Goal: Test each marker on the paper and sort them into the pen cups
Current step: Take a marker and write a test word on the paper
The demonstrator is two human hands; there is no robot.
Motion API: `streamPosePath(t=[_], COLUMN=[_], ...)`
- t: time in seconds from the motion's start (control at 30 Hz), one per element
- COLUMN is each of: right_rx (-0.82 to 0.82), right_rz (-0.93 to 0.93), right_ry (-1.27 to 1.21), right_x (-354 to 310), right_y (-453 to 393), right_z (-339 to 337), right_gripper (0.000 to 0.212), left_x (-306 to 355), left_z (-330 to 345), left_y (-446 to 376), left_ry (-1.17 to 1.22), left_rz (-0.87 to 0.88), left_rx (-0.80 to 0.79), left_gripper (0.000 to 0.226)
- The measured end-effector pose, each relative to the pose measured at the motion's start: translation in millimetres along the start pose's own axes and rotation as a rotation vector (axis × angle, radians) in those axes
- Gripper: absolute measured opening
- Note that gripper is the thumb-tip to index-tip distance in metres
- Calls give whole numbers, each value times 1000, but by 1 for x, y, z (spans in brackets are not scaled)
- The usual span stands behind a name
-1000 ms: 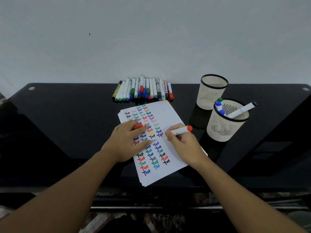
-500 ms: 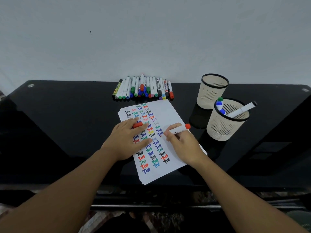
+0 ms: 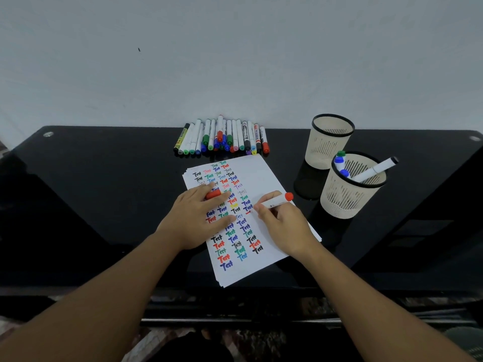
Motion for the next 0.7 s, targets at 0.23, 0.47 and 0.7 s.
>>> streamPosePath(t=[0.23,0.47,0.7], right_rx=[-23,25,-15], right_rz=[-9,-6,24], right_ry=[-6,-75,-29], right_x=[-3,-3,-3], right_y=[3,5,5], right_z=[-2,-5,-2], right_gripper=[28,20,27], left_x=[0,-2,-3], left_z=[0,1,1], left_y=[0,0,-1], left_ry=[6,23,19], left_rz=[-2,8,3], left_rx=[-2,20,11], left_gripper=[83,82,79])
Point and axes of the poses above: each hand's wrist, its own y-axis away from the middle knuckle, its own z-axis out of the palm, x = y × z, the point moved 4 cm from there along -y, towards the middle knuckle, and after that the axes turned 11 degrees about y, right-handed, at the moved point
